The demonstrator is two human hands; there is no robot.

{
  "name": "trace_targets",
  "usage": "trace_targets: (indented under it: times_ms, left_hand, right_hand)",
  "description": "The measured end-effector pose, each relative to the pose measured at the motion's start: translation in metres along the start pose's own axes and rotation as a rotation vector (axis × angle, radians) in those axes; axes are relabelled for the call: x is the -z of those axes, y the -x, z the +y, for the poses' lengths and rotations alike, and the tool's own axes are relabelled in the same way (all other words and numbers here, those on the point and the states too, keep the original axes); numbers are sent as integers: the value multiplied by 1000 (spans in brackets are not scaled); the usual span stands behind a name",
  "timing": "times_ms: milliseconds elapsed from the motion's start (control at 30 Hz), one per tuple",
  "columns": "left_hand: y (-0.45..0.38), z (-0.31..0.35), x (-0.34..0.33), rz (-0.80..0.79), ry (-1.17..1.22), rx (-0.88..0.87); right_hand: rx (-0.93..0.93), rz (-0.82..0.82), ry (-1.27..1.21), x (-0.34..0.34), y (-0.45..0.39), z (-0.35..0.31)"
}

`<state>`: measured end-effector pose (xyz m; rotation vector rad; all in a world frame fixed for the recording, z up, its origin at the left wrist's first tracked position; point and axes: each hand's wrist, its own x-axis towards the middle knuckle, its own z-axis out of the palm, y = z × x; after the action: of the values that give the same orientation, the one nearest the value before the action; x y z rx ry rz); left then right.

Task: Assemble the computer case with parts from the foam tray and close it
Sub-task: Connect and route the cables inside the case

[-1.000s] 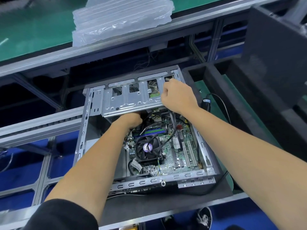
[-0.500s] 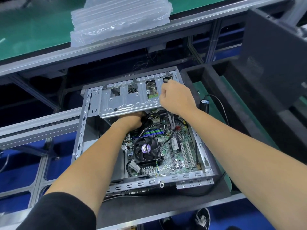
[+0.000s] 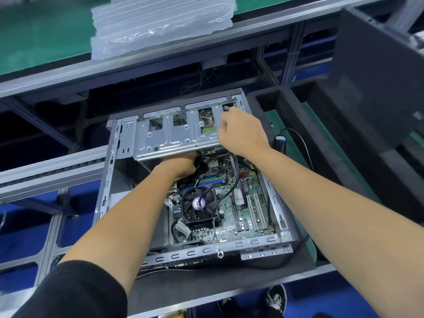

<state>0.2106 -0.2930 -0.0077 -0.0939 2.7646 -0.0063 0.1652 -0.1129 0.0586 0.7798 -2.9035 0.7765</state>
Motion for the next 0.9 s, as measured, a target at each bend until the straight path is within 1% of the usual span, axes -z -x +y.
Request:
trace_targets:
  times_ms: [67,200,267,333,400,433,500,600,733,767,900]
  left_hand:
    - [-3,-1,1,-26,-26,-17]
    - [-10,-4,2,-197,-8,0]
    - [-10,-4,2,-229,-68,-29]
    - [-8,-2,3,-202,-162,-43]
    - [-7,-3,2,-71,-196,-56]
    - [-8,-3,1,-59,-173,-59]
    - [-8,-3,1,-93,-133,-71]
    - [-8,-1,3,-111,-166,-66]
    - [-7,2,-2,19,-170,-73]
    - [-6,2,-1,17,-170,-67]
    - [-6,1,2,-84,-120,-37]
  right_hand:
    - [-4,-3,-5,1,0,-1]
    - [-1,-6,-2,0,0,0]
    - [2,-3,-4,0,-1,0]
    - [3,1,-4,0,-1,0]
    - [4,-2,-1,0,-1,0]
    - [4,-5,1,0,-1,0]
    - [3,-9,5,0,-1,0]
    - [2,-4,2,0,-1,0]
    - [0,0,2,0,0,0]
    - [1,-3,2,0,0,0]
    - [0,-5,-9,0,0,0]
